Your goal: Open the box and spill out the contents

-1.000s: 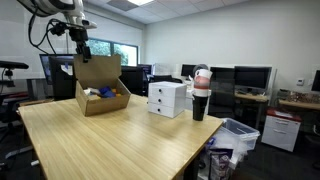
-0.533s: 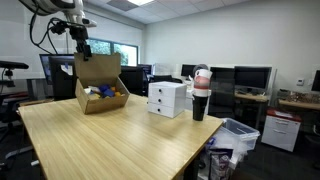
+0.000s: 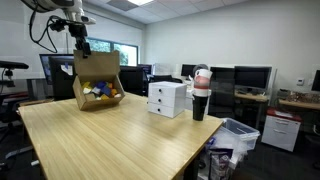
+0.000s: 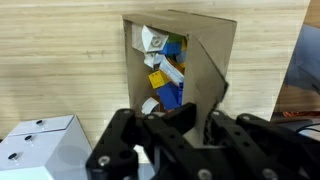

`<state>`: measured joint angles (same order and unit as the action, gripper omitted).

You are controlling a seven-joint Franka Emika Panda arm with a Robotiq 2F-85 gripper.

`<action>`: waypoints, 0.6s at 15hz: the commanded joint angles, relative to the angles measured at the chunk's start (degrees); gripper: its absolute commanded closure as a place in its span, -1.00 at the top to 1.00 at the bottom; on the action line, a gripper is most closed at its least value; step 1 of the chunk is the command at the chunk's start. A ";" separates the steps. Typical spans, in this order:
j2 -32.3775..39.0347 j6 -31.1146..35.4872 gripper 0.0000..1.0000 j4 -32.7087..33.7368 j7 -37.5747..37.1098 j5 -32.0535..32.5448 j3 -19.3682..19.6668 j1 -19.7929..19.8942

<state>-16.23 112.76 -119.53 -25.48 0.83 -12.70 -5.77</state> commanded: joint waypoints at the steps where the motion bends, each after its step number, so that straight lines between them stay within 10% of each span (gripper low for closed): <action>1: -0.23 0.67 -0.93 0.90 0.50 -3.65 1.58 0.09; 9: -0.29 1.44 -0.92 -1.12 -0.50 -7.28 4.86 1.57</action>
<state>-16.16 112.92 -119.57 -25.48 -4.59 -8.40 -5.13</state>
